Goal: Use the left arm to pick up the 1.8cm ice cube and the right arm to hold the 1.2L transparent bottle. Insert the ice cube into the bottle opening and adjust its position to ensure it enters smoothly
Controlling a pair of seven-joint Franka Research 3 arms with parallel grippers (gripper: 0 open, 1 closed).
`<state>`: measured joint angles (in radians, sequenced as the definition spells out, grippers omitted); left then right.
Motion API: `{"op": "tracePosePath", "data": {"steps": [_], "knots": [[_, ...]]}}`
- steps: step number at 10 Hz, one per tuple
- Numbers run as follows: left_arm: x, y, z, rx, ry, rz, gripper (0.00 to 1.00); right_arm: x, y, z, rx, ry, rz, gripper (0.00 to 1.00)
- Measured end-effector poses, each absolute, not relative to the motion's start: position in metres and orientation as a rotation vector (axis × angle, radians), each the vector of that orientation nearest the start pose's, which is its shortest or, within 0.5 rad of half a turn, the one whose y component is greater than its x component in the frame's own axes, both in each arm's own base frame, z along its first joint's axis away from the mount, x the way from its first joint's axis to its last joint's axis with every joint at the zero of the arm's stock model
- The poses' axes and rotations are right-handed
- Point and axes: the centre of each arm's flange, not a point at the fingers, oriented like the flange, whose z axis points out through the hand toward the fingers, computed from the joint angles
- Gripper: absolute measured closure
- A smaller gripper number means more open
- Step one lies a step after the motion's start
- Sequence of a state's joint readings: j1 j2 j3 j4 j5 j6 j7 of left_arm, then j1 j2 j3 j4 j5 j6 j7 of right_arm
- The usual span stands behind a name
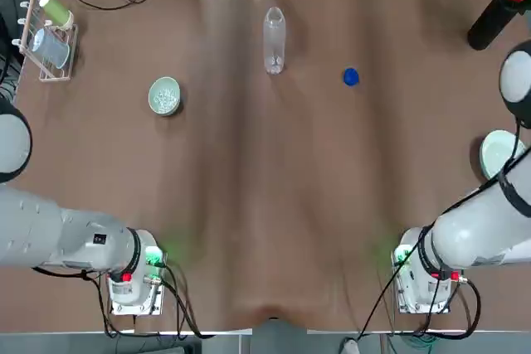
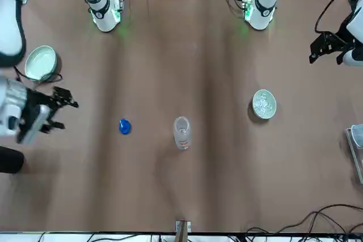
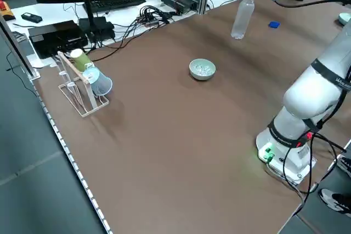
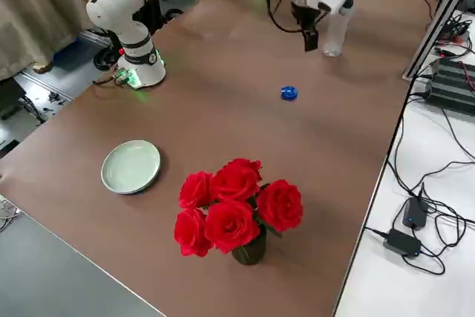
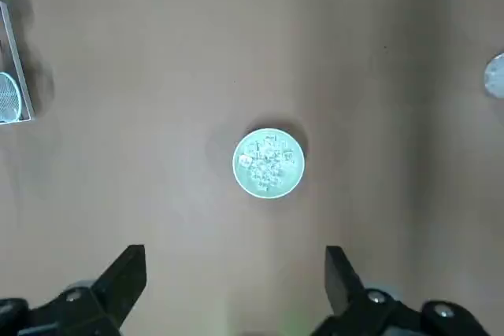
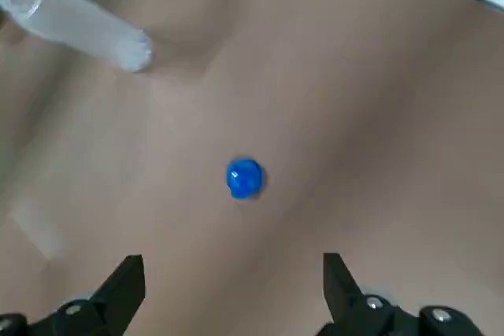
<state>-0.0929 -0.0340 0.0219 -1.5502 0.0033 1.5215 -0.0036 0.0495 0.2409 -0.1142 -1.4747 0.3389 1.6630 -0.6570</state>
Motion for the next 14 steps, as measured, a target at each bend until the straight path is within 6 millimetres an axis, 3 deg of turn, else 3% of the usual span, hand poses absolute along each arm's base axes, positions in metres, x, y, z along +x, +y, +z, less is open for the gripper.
{"op": "tracePosePath", "data": {"steps": [2, 7, 14], "knots": [[0.547, -0.030, 0.644, -3.137, 0.097, -0.004, 0.00, 0.607, -0.025, 0.583, -2.947, -0.484, -0.041, 0.00], [0.563, -0.023, 0.638, -3.136, 0.086, -0.004, 0.00, 0.572, -0.074, 0.624, -3.149, 0.050, 0.001, 0.00], [0.564, -0.023, 0.637, -3.144, 0.077, -0.002, 0.00, 0.568, -0.072, 0.623, -3.148, 0.117, 0.038, 0.00]]}}
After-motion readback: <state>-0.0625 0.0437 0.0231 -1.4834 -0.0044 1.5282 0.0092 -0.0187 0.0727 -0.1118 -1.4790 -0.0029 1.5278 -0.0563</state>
